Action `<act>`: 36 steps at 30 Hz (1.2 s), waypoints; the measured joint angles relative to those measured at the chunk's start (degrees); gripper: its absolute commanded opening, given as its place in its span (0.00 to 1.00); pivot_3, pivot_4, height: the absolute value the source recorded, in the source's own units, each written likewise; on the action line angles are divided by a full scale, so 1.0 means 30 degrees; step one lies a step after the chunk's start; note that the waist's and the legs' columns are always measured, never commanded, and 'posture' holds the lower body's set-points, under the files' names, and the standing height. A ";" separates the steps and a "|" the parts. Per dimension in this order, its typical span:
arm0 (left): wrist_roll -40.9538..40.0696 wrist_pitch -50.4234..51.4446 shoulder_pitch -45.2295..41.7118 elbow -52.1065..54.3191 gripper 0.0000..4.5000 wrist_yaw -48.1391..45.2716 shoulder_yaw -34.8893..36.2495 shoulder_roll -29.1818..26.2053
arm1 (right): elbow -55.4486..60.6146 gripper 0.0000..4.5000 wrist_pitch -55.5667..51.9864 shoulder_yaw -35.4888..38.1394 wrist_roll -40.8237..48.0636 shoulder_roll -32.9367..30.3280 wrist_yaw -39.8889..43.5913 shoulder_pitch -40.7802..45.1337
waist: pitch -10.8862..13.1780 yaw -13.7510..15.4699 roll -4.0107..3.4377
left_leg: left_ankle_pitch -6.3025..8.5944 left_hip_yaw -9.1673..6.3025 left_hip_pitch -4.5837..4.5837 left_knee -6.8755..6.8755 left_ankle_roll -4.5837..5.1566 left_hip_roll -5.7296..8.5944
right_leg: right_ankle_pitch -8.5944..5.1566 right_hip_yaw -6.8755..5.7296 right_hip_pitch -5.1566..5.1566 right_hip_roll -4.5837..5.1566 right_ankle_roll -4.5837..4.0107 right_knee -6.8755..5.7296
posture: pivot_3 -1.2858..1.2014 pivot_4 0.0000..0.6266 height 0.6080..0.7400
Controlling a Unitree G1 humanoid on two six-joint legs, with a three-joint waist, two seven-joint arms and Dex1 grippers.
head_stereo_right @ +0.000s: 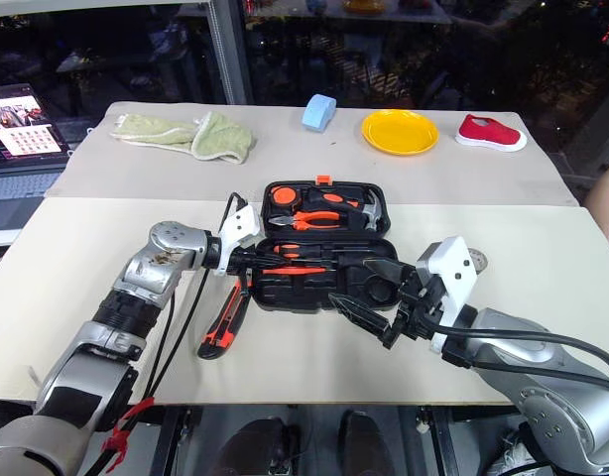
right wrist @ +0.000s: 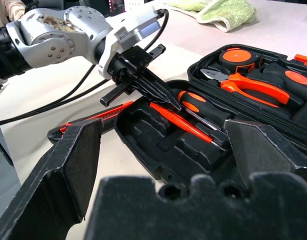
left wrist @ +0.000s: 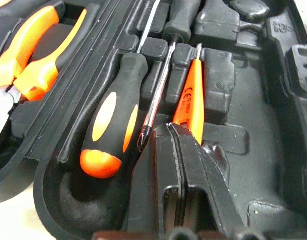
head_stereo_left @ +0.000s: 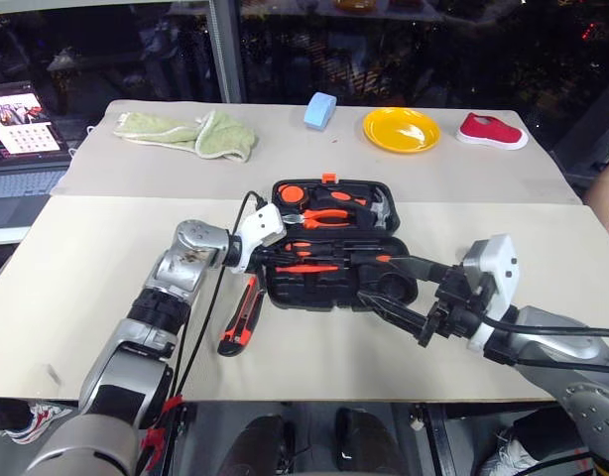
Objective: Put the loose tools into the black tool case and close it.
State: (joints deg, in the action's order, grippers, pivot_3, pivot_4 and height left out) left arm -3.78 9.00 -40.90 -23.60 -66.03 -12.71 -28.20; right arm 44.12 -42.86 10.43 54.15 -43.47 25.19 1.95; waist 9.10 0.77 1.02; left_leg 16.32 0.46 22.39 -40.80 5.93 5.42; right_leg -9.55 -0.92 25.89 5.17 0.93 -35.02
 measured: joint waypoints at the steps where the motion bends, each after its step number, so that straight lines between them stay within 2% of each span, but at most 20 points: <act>1: -0.0587 0.0785 -0.0014 0.0040 0.01 -0.0213 0.0241 0.0233 | -0.0003 1.00 0.0000 -0.0038 -0.0004 0.0000 0.0032 0.0000 | 0.0000 0.0002 0.0001 | -0.0004 0.0001 0.0013 -0.0003 0.0007 0.0000 | 0.0000 -0.0002 0.0014 0.0000 0.0001 -0.0001 | 0.52 0.24 0.94; 7: -0.1792 0.3370 -0.0046 0.0574 0.01 -0.1028 0.0312 0.0593 | -0.0004 1.00 0.0000 -0.0139 -0.0152 0.0000 0.0186 -0.0003 | 0.0003 0.0040 0.0004 | -0.0009 0.0003 0.0028 -0.0006 0.0004 0.0001 | 0.0001 -0.0006 0.0026 -0.0005 0.0001 -0.0001 | 0.52 0.24 0.94; 21: -0.1148 0.2866 -0.0402 0.0180 0.01 -0.0889 -0.0458 0.1041 | 0.0022 1.00 0.0001 -0.0133 -0.0358 0.0155 -0.0092 -0.0215 | 0.0002 0.0126 0.0004 | -0.0008 0.0002 0.0016 -0.0015 -0.0045 0.0000 | 0.0002 0.0005 0.0004 0.0003 -0.0002 -0.0011 | 0.52 0.24 0.94; 29: -0.2937 0.5737 -0.1488 0.0136 0.01 -0.0524 0.1023 0.1648 | 0.0054 1.00 0.0000 -0.0134 -0.0370 0.0245 -0.0122 -0.0228 | 0.0004 0.0180 0.0007 | -0.0020 0.0003 0.0045 -0.0015 -0.0010 0.0001 | 0.0002 -0.0005 0.0045 -0.0005 -0.0001 -0.0013 | 0.52 0.24 0.94; 36: -0.1764 0.4901 -0.1615 -0.0480 0.01 -0.0183 0.0077 0.1649 | 0.0054 1.00 0.0000 -0.0139 -0.0408 0.0380 -0.0125 -0.0234 | 0.0005 0.0186 0.0008 | -0.0015 0.0005 0.0057 -0.0010 -0.0027 0.0002 | 0.0003 0.0001 0.0054 -0.0008 -0.0002 -0.0005 | 0.52 0.24 0.94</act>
State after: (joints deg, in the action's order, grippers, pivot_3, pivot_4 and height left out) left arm -9.07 23.70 -45.75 -25.04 -66.58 -12.48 -23.25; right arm 44.28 -42.86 10.01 52.93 -42.33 24.81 1.25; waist 9.11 1.33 1.04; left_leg 16.27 0.48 22.56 -40.83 5.85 5.43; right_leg -9.54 -0.91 26.05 5.15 0.92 -35.04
